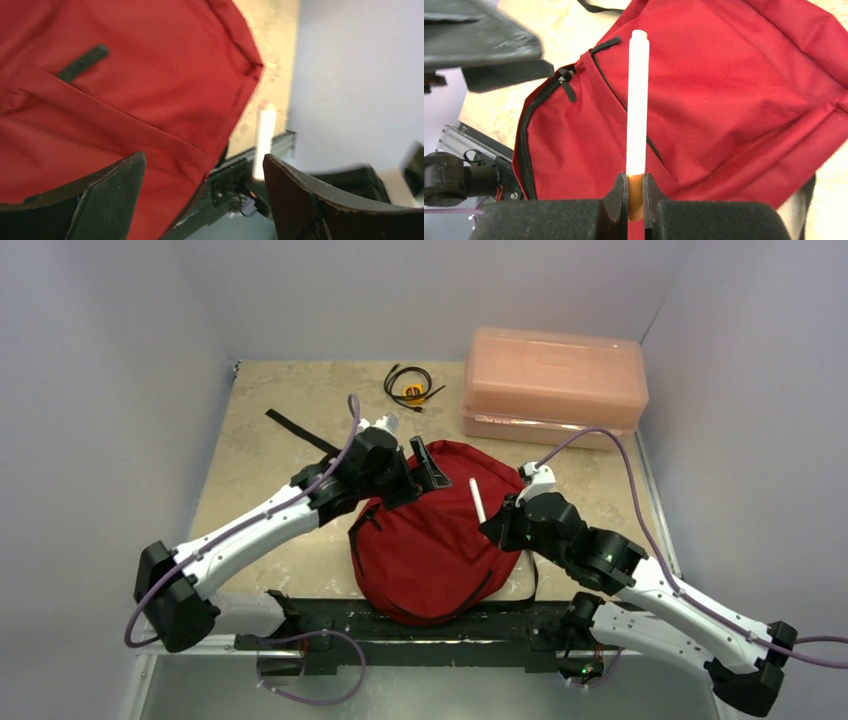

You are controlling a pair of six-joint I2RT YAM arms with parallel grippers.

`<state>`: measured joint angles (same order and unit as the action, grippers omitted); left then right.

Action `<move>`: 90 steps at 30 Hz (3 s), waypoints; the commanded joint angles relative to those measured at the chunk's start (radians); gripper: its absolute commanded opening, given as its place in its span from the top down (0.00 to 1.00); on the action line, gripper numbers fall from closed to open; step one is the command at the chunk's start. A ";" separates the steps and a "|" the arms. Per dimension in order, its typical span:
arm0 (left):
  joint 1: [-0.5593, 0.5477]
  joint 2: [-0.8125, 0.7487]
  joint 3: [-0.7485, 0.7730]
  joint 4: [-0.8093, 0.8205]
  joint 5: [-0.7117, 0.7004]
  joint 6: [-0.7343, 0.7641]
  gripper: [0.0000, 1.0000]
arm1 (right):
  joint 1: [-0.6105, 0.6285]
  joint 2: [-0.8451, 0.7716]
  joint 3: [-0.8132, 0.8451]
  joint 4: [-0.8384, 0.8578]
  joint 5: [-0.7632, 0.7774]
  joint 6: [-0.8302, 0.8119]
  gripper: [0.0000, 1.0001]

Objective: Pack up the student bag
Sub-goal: Pick up the stationery from the center of the board, then place the stationery in the student bag, then zip the student bag at the center of the board.

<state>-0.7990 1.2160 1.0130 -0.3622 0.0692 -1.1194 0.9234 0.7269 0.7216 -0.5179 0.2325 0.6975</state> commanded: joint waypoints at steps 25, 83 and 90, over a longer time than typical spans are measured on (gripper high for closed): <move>-0.161 0.317 0.194 -0.476 -0.308 0.159 0.59 | 0.002 0.247 0.135 -0.110 -0.483 -0.131 1.00; 0.129 -0.389 -0.331 -0.089 -0.090 0.110 0.38 | -0.054 0.884 0.600 0.077 0.065 0.346 0.39; 0.130 -0.501 -0.341 -0.158 -0.200 0.129 0.36 | -0.013 1.011 0.723 -0.082 0.233 0.364 0.35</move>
<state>-0.6743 0.7830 0.6781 -0.5041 -0.0578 -0.9947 0.8761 1.7042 1.3460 -0.4950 0.3012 1.0126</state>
